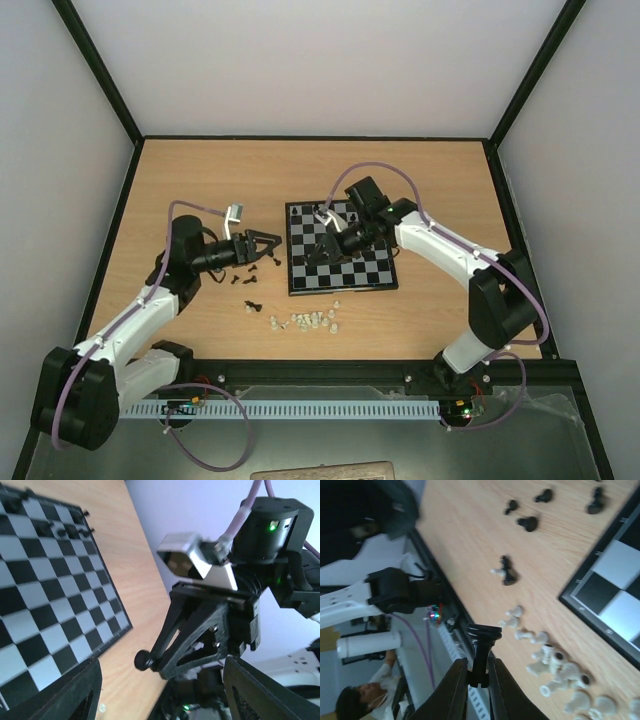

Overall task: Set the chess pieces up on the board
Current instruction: Place the chess piece on the chessboard.

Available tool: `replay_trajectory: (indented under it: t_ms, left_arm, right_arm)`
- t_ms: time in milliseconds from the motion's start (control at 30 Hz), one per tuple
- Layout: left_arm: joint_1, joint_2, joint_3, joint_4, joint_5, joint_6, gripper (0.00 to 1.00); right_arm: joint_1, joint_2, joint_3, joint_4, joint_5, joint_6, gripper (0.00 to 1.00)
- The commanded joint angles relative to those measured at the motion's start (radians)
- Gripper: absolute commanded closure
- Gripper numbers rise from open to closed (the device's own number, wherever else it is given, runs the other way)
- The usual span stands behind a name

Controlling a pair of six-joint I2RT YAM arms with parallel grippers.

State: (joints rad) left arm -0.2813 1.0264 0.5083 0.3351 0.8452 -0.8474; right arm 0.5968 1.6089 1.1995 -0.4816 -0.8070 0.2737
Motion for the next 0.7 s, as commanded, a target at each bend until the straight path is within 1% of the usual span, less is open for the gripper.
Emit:
replay_trajectory:
  t_ms: [0,67,133,200,367,667]
  left_arm:
    - [0.003,-0.006,-0.06,0.154,0.152,-0.155,0.3]
    - [-0.001,0.035,-0.074,0.241,0.208,-0.249,0.29]
    - [-0.003,0.065,-0.072,0.249,0.241,-0.268,0.29]
    - [-0.006,0.093,-0.063,0.226,0.268,-0.258,0.29]
    - [-0.014,0.144,-0.039,0.172,0.316,-0.227,0.32]
    - [-0.03,0.172,0.002,0.137,0.336,-0.209,0.33]
  right_arm:
    - [-0.002,-0.064,-0.036,0.132,-0.2,0.027,0.89]
    - [0.001,-0.072,-0.042,0.153,-0.232,0.026,0.89]
    - [0.003,-0.077,-0.044,0.158,-0.238,0.026,0.89]
    - [0.004,-0.08,-0.043,0.161,-0.247,0.025,0.89]
    - [0.011,-0.079,-0.041,0.171,-0.257,0.027,0.89]
    - [0.032,-0.03,-0.034,0.179,-0.261,0.019,0.89]
